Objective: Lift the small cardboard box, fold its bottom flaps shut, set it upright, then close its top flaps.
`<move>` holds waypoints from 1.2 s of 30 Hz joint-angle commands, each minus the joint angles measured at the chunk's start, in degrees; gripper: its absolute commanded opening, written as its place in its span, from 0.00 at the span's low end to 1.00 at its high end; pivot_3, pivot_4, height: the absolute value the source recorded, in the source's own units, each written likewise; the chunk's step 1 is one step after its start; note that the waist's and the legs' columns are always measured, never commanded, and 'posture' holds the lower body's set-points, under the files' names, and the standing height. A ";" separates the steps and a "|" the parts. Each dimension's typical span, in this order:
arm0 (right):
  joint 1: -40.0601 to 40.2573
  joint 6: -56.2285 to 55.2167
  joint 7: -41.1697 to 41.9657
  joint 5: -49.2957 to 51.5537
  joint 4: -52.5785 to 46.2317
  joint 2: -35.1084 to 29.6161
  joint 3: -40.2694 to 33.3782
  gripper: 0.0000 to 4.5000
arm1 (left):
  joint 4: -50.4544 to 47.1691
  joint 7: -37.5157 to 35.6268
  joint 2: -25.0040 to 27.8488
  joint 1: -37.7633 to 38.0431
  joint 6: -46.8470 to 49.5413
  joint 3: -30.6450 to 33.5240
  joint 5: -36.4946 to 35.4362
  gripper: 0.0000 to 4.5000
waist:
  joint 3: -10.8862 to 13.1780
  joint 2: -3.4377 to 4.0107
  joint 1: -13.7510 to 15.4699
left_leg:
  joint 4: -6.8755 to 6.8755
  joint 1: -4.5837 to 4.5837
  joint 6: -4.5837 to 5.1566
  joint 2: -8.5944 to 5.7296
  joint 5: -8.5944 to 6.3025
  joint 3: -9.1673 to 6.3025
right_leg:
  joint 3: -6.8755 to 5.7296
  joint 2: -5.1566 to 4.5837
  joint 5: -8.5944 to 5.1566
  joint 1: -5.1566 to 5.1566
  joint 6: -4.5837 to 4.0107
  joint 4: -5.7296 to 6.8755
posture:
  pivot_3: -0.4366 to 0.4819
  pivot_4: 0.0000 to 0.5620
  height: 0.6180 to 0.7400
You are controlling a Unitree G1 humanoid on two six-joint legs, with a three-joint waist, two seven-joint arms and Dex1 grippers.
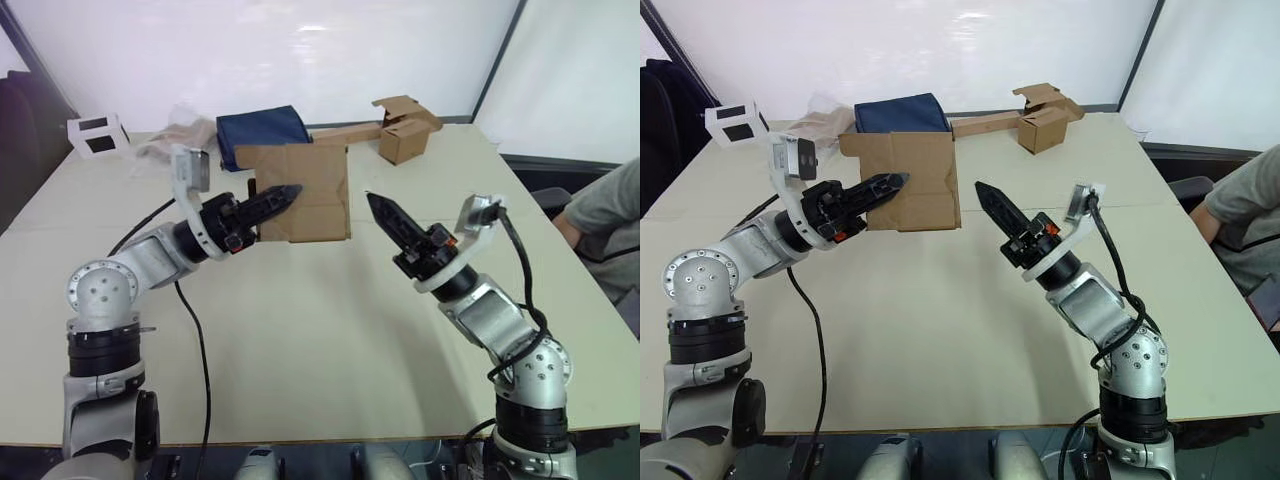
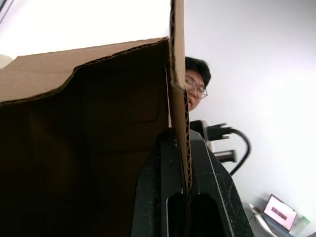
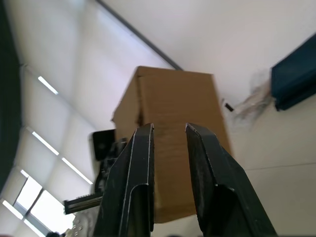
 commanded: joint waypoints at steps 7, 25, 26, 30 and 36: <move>-2.57 0.67 1.07 -2.93 -2.50 -0.25 3.51 0.01 | -1.46 -0.33 -0.19 -0.98 -0.91 0.20 -0.66 0.00 | 0.00 0.00 0.04 | -0.02 0.00 0.00 0.00 0.00 0.00 | 0.00 0.00 0.00 -0.02 0.00 0.00 | 0.48 0.27 1.00; 1.16 2.05 5.30 -7.04 -5.09 -10.12 -0.09 0.01 | -0.28 -2.53 0.20 -2.29 -0.98 -1.71 1.71 0.00 | 0.01 -0.01 0.10 | -0.01 -0.03 0.00 -0.01 0.00 0.00 | 0.00 -0.01 0.00 -0.01 0.00 -0.04 | 0.48 0.27 1.00; 1.36 2.12 6.70 -9.21 -4.79 -12.42 -0.68 0.01 | 0.24 -2.87 1.23 -3.67 -0.42 -3.34 3.67 0.00 | 0.01 -0.01 0.06 | -0.01 -0.03 0.00 -0.01 0.00 0.00 | 0.00 0.00 0.00 -0.01 0.00 -0.04 | 0.48 0.27 1.00; 2.63 1.91 12.75 -14.12 -3.78 -20.85 -4.27 0.01 | 3.71 -4.06 6.32 -13.59 1.77 -14.87 16.55 0.00 | 0.06 -0.10 0.65 | 0.02 -0.07 0.00 -0.05 0.00 -0.02 | -0.03 0.01 0.00 0.01 0.01 -0.05 | 0.48 0.27 1.00; 4.10 -2.45 18.21 -26.40 -1.43 -27.42 -5.81 0.01 | 9.84 -17.75 11.25 -25.28 -1.73 -32.43 33.36 0.00 | 0.05 -0.04 0.00 | -0.05 -0.02 0.05 -0.07 -0.03 0.02 | 0.03 0.02 0.00 0.04 0.04 -0.17 | 0.48 0.27 1.00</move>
